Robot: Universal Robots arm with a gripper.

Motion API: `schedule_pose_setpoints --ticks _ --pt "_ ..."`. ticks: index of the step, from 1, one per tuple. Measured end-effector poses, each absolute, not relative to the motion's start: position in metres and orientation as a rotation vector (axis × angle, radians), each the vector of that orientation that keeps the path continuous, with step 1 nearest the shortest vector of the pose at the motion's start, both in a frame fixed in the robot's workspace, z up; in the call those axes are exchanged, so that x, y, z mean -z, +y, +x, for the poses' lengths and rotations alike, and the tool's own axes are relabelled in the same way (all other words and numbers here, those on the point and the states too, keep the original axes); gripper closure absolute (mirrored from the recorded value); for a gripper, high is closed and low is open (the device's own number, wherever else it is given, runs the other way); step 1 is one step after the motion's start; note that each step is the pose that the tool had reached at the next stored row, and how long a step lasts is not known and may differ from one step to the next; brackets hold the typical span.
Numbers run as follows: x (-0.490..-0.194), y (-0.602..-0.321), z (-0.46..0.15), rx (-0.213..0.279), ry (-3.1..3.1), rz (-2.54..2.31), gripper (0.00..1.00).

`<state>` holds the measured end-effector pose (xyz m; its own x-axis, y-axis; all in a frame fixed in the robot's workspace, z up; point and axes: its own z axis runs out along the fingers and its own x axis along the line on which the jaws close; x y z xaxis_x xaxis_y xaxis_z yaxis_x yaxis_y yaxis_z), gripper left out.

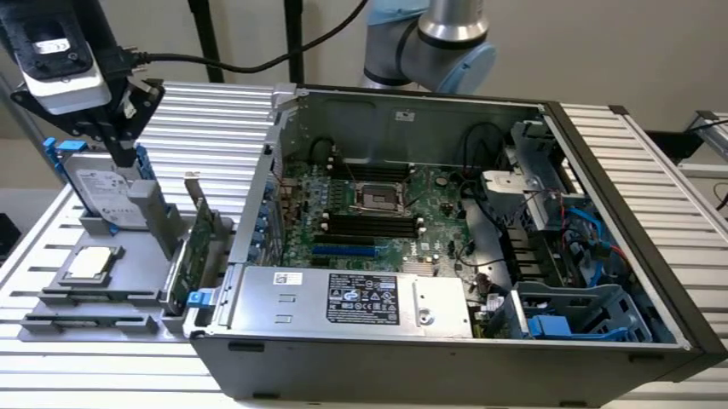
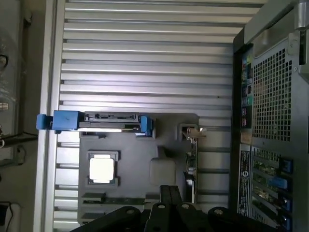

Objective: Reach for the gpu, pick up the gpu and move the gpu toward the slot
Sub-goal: 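Reach for the gpu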

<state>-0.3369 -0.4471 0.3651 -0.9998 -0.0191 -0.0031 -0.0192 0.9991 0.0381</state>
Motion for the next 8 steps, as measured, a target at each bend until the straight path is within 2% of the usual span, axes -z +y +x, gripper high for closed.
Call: schedule_pose_setpoints --ticks 8 --pt "-0.351 -0.463 -0.318 -0.060 3.132 -0.030 0.89"
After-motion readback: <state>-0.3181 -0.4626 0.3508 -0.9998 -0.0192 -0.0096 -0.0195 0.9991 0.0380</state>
